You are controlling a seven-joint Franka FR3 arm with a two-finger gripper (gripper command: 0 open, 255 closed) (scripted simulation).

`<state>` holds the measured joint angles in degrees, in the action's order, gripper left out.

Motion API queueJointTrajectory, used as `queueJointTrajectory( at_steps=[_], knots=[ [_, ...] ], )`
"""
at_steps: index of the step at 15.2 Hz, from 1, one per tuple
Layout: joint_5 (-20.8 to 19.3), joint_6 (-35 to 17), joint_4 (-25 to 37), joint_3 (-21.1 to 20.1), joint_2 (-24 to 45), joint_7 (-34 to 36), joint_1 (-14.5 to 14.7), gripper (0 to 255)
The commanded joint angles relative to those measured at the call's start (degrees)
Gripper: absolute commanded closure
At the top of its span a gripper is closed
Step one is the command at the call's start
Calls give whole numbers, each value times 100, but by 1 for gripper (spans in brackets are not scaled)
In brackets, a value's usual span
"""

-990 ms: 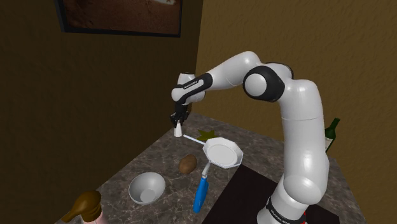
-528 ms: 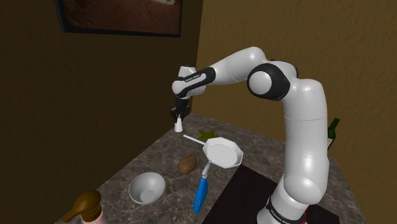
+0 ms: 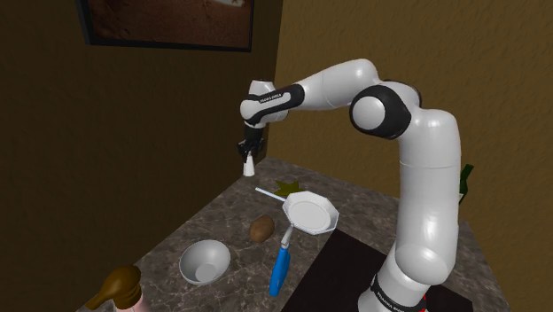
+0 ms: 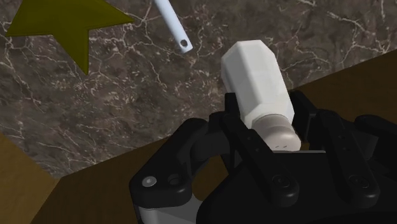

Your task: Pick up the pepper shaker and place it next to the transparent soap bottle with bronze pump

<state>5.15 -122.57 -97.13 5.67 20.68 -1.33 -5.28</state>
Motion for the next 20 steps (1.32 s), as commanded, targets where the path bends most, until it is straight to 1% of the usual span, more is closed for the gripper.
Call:
queueJointTrajectory(
  at_steps=[1, 11, 20],
  knots=[
    [-10, 130, 75, 5, -54, 6, -2, 255],
    [-54, 823, 581, 21, -244, 56, -2, 255],
    [-76, 1487, 1179, 30, -311, 93, -10, 255]
  ],
)
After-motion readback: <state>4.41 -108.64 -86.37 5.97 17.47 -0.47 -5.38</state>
